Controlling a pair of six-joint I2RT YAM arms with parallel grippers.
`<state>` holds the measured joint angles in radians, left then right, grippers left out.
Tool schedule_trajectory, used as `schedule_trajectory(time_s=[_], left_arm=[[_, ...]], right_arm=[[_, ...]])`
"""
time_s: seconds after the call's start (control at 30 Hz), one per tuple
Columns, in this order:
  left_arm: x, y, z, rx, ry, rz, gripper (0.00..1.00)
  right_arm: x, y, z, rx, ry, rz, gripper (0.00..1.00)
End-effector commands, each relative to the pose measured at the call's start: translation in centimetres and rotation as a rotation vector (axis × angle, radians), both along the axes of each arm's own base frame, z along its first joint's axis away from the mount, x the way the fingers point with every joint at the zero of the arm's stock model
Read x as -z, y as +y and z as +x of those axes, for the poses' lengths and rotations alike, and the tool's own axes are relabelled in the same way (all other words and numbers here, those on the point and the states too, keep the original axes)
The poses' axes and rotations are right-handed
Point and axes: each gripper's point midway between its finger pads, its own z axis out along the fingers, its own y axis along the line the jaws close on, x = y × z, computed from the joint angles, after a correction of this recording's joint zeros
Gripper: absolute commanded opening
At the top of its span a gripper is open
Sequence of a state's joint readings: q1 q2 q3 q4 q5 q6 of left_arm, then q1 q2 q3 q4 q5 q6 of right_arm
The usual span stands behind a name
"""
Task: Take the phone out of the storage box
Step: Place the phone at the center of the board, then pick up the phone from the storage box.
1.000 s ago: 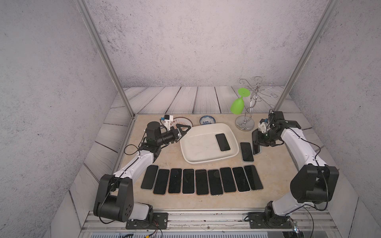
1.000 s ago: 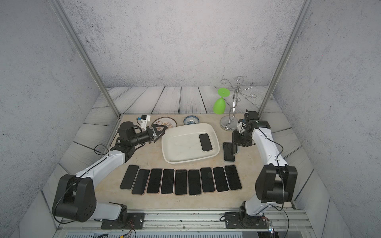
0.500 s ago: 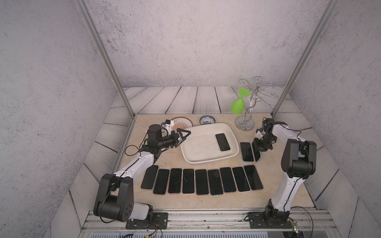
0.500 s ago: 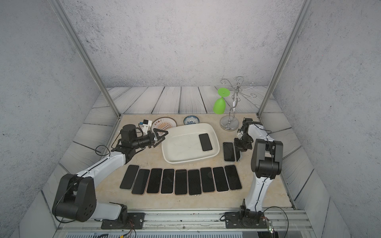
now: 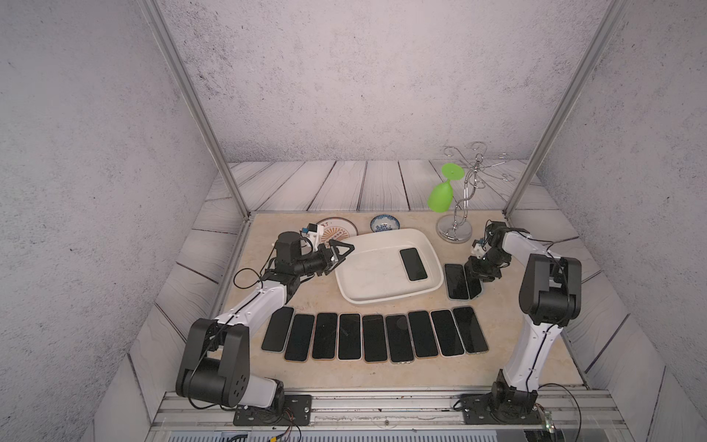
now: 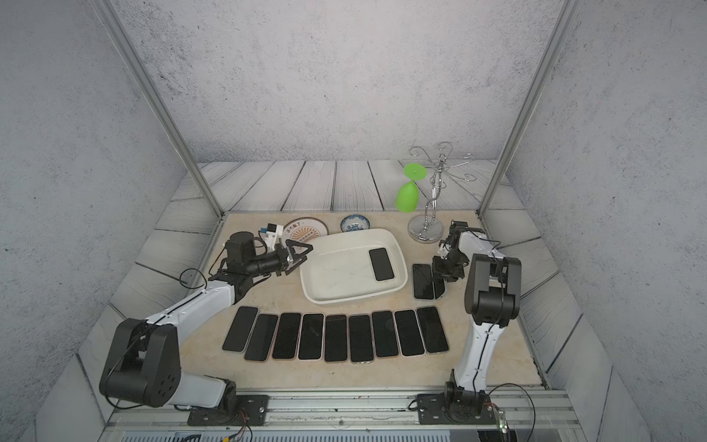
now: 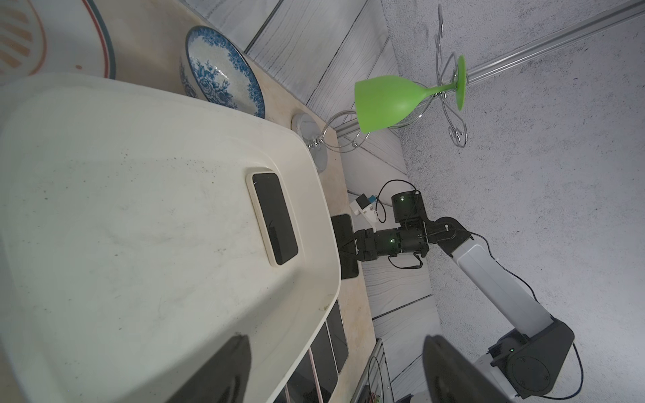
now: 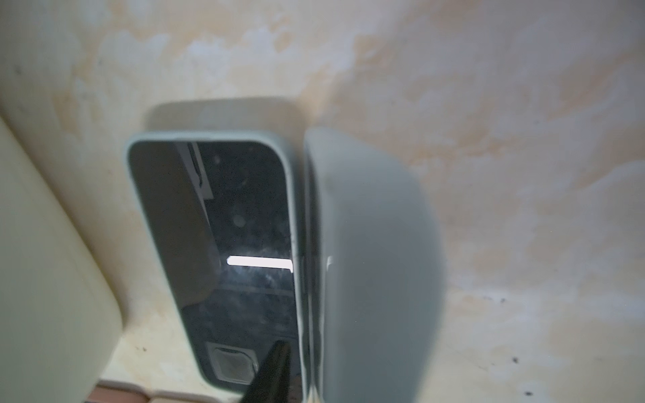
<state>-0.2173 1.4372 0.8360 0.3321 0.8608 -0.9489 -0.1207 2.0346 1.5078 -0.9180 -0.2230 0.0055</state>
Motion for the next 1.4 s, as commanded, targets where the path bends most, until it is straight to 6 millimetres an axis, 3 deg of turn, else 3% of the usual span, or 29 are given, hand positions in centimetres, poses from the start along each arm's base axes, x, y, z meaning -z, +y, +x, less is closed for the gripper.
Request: schedule_trajectory(time_s=[0.0, 0.2, 0.4, 0.47, 0.53, 0.6, 0.67, 0.73, 0.8, 0.87, 0.93, 1.07, 1.37], left_arm=[[0.6, 0.0, -0.1, 0.012, -0.002, 0.008, 0.83], [0.9, 0.0, -0.2, 0.009, 0.009, 0.020, 0.83], [1.7, 0.3, -0.3, -0.012, 0.023, 0.024, 0.84], [1.9, 0.3, -0.3, -0.015, 0.026, 0.024, 0.84], [1.9, 0.3, -0.3, -0.016, 0.024, 0.026, 0.84], [1.6, 0.2, -0.4, -0.011, 0.006, 0.031, 0.85], [1.1, -0.2, -0.7, -0.001, -0.031, 0.055, 0.86], [0.7, -0.3, -1.1, 0.005, -0.061, 0.102, 0.86], [0.6, 0.1, -1.4, -0.004, -0.072, 0.143, 0.86], [0.6, 0.4, -1.8, -0.012, -0.074, 0.167, 0.86], [0.6, 0.6, -2.1, -0.013, -0.071, 0.177, 0.86], [0.9, 0.9, -2.7, -0.015, -0.057, 0.195, 0.86], [1.0, 1.5, -3.7, -0.022, -0.056, 0.231, 0.86]], right_arm=[[0.5, -1.6, 0.0, 0.081, 0.005, 0.001, 0.46], [0.0, -3.7, 0.7, 0.147, -0.012, -0.032, 0.57], [0.4, -2.6, 1.6, 0.144, 0.002, 0.043, 0.64], [-0.5, -2.1, 2.0, 0.144, -0.023, 0.073, 0.64], [-2.5, -2.2, 2.3, 0.159, -0.085, 0.069, 0.64], [-6.3, -0.3, 3.0, 0.130, -0.200, 0.121, 0.69], [-10.7, 2.5, 3.2, 0.045, -0.335, 0.085, 0.83], [-14.3, 6.3, 3.1, -0.075, -0.443, 0.043, 0.91], [-16.7, 9.9, 3.1, -0.168, -0.526, -0.005, 0.97], [-17.6, 13.7, 3.3, -0.250, -0.585, -0.008, 0.99], [-16.8, 16.8, 3.4, -0.308, -0.570, 0.011, 0.99], [-12.9, 19.6, 4.8, -0.334, -0.479, -0.075, 0.99], [-5.7, 20.4, 6.6, -0.361, -0.315, -0.210, 0.99]])
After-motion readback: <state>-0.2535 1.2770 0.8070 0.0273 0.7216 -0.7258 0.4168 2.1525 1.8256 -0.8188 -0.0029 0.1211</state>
